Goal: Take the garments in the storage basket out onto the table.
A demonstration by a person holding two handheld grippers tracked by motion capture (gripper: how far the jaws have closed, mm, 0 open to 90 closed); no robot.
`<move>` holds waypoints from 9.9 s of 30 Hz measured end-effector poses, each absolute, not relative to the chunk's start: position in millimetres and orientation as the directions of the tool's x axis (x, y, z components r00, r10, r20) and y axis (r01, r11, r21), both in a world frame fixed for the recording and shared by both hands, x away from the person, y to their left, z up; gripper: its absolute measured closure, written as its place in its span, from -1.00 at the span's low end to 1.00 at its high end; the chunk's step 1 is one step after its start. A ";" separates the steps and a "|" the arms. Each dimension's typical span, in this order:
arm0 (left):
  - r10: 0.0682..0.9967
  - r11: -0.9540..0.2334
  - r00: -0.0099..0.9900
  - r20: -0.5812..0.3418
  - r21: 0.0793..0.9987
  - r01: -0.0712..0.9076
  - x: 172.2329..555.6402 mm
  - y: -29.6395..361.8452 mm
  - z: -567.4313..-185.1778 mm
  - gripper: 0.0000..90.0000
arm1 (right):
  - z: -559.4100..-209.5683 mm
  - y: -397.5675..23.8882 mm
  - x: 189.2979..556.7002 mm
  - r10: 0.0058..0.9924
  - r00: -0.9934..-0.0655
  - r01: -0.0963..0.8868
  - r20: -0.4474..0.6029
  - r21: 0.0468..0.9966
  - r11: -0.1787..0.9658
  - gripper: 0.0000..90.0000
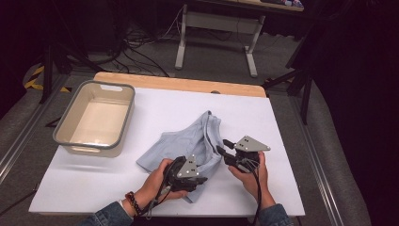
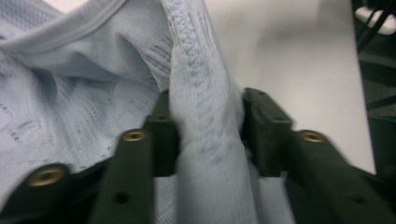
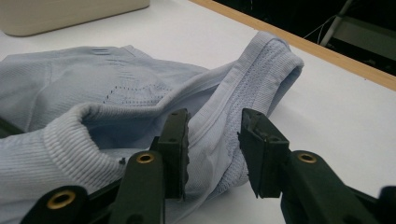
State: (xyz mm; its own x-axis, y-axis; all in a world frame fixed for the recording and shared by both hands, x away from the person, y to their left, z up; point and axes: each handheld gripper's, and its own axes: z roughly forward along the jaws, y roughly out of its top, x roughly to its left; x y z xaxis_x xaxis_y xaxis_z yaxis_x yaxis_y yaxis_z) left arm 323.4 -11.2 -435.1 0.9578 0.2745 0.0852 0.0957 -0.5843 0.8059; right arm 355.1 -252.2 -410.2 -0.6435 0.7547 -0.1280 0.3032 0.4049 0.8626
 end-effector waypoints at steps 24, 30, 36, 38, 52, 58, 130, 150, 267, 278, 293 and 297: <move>0.365 -0.488 0.921 0.134 0.870 0.067 328.9 28.2 -402.4 0.90 | -401.7 -263.2 354.0 0.775 -0.622 0.228 -0.111 0.921 0.315 0.13; 0.399 -0.487 0.905 0.148 0.870 0.073 330.9 34.2 -399.4 0.90 | -405.6 -266.6 358.4 0.796 -0.597 0.250 -0.100 0.920 0.303 0.03; 0.417 -0.488 0.892 0.175 0.871 0.058 331.6 42.2 -393.3 0.90 | -409.3 -272.0 360.5 0.745 -0.663 0.238 -0.076 0.922 0.306 0.22; 0.428 -0.482 0.887 0.172 0.874 0.063 332.4 45.8 -391.1 0.90 | -412.1 -270.5 362.6 0.726 -0.683 0.250 -0.081 0.908 0.336 0.07; 0.473 -0.454 0.864 0.175 0.888 0.069 336.9 73.0 -374.0 0.90 | -432.0 -241.9 388.1 0.592 -0.800 0.250 -0.098 0.842 0.478 -0.23; 0.476 -0.455 0.862 0.173 0.887 0.074 338.3 76.0 -373.4 0.90 | -437.0 -235.2 400.2 0.579 -0.809 0.241 -0.096 0.845 0.478 -0.20; 0.639 -0.317 0.747 0.181 0.948 0.041 321.3 129.4 -351.6 0.90 | -325.7 -200.2 402.2 0.584 -0.754 0.133 -0.301 0.801 0.584 0.80; 0.665 -0.367 0.728 0.169 0.922 0.121 332.8 143.0 -378.6 0.90 | -369.5 -187.5 420.0 0.690 -0.696 0.209 -0.197 0.864 0.457 0.28; 0.545 -0.599 0.833 0.094 0.739 0.308 347.8 105.3 -466.1 0.19 | -446.8 -281.8 365.8 0.724 -0.676 0.555 0.139 0.742 0.376 0.27; 0.493 -0.635 0.857 0.149 0.735 0.238 345.8 101.8 -457.6 0.97 | -408.0 -282.8 348.0 0.738 -0.674 0.463 0.033 0.798 0.387 0.84; 0.544 -0.637 0.809 0.223 0.738 0.224 338.9 117.6 -441.5 0.98 | -393.3 -272.4 336.7 0.762 -0.646 0.392 -0.034 0.842 0.370 0.56; 0.547 -0.659 0.798 0.254 0.719 0.223 339.0 119.0 -443.6 0.98 | -404.4 -274.8 343.5 0.776 -0.630 0.404 -0.038 0.837 0.369 0.26</move>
